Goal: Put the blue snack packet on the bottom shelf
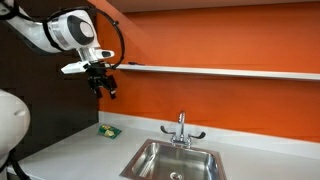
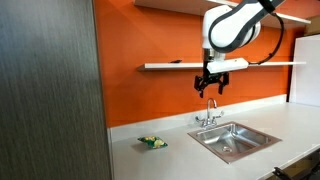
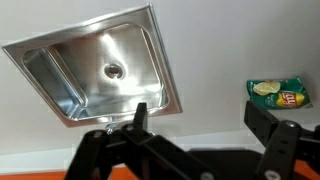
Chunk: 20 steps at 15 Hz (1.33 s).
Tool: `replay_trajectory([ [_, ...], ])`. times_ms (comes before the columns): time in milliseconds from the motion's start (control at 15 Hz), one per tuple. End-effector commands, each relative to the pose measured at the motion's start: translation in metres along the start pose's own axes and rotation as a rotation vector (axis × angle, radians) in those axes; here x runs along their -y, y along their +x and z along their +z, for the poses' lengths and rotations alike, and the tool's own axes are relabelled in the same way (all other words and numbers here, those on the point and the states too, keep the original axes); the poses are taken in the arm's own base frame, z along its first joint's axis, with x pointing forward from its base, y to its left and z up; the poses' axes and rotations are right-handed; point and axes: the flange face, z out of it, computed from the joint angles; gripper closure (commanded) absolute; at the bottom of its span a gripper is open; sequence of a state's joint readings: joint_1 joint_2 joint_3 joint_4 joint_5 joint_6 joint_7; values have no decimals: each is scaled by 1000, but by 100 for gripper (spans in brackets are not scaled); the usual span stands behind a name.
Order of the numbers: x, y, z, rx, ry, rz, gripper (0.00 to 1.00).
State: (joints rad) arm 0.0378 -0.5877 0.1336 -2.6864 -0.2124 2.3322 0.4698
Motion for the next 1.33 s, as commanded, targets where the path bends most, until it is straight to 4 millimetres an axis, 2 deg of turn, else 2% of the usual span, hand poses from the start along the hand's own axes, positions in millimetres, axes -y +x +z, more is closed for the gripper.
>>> replay_trajectory([
  [0, -35, -27, 14, -45, 17, 39, 0],
  [133, -51, -32, 23, -54, 25, 30, 0],
  [200, -54, -5, 17, -48, 28, 21, 0],
  [400, -77, -1, 27, -21, 80, 16, 0],
  [733, -104, -8, 52, 100, 164, 28, 0],
  [933, -111, -16, 67, 168, 186, 9, 0],
  [1267, -107, -22, 86, 232, 190, -46, 0],
])
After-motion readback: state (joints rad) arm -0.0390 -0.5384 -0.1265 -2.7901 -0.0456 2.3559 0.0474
